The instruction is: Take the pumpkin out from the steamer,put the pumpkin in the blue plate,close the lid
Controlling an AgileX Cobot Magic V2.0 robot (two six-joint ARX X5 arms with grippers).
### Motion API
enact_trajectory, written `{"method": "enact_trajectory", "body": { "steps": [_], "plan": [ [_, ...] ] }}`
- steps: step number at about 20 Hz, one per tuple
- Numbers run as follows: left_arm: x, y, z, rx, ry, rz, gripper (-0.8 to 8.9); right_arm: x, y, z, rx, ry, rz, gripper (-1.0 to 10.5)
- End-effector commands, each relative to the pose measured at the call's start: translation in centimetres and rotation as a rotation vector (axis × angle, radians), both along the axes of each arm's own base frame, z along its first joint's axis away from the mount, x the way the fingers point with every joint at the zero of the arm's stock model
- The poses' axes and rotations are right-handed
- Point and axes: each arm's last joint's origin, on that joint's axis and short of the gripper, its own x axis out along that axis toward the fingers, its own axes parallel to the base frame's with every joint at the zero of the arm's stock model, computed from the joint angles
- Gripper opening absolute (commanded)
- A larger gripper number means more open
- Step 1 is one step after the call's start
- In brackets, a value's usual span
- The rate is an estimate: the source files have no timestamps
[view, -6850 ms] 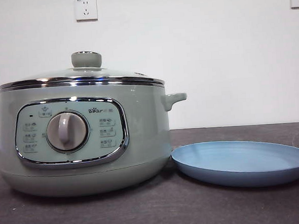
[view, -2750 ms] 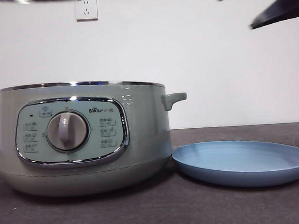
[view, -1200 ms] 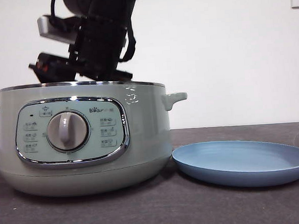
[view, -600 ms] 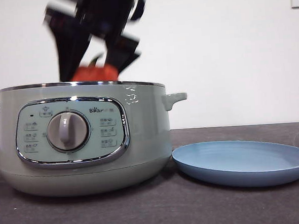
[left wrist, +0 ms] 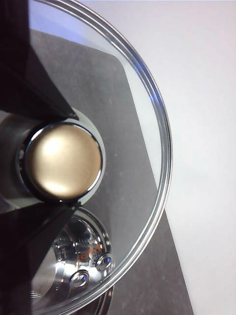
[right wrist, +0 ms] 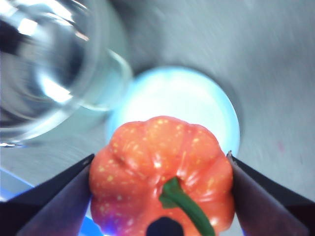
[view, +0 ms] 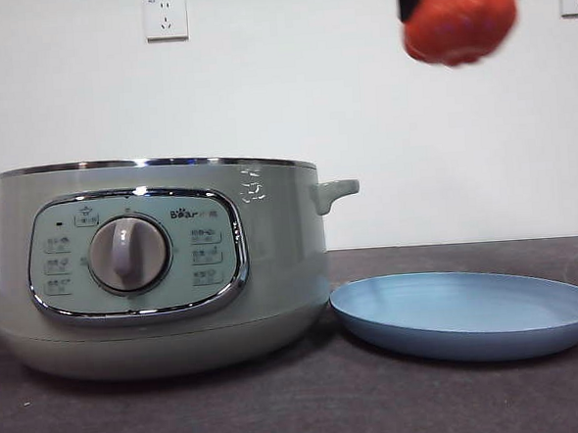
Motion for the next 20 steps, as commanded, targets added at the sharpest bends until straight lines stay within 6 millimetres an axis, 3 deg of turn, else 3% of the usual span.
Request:
{"method": "enact_trajectory", "body": {
  "steps": [1, 8, 11, 20],
  "plan": [
    [-0.4, 0.2, 0.9, -0.029, -0.069, 0.0, -0.08, -0.6, -0.3, -2.6, -0.064, 0.077, -0.049, 0.0],
    [-0.3, 0.0, 1.1, -0.051, -0.083, -0.047, -0.08, -0.9, -0.5, -12.5, -0.022, 0.027, -0.115, 0.0],
    [-0.3, 0.0, 1.1, -0.051, -0.083, -0.047, -0.08, -1.0, -0.1, -15.5, 0.007, -0.019, -0.108, 0.0],
    [-0.3, 0.0, 1.1, -0.051, -0.083, -0.048, -0.08, 0.2, 0.9, -19.2, -0.004, -0.012, -0.08, 0.0]
  ]
}}
